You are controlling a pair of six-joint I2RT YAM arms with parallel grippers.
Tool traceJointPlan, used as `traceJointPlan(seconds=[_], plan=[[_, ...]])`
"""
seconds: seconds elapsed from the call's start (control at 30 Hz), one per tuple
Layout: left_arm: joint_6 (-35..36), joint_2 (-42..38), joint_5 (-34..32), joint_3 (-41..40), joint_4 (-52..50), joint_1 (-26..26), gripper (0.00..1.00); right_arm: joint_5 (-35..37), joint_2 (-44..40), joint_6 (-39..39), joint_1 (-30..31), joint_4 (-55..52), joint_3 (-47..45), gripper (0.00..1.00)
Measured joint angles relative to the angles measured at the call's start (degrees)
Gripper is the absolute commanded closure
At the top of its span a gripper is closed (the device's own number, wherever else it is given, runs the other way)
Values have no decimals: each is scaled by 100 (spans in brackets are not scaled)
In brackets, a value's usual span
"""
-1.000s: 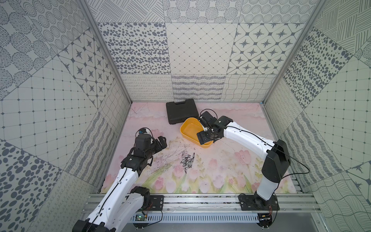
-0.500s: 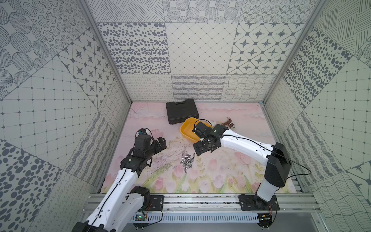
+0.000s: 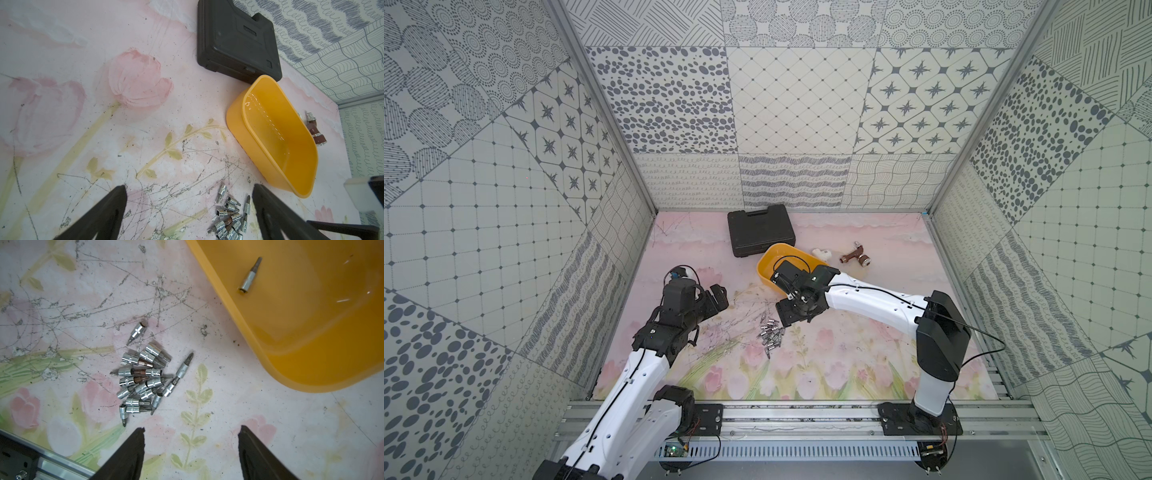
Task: Put the bit on the desktop into the storage box
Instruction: Pick up the screwdriver bit from the center of the board.
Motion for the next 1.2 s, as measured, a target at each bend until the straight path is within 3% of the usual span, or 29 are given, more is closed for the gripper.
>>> traceJointPlan(seconds=[0.13, 0.37, 1.2], plan=[[2, 7, 0, 0, 0, 0, 1, -44, 199, 46, 0, 111, 0, 45], [7, 46, 0, 0, 0, 2, 1, -57, 627, 63, 0, 205, 68, 54], [55, 232, 0, 0, 2, 0, 1, -52, 1322, 68, 0, 437, 446, 67]])
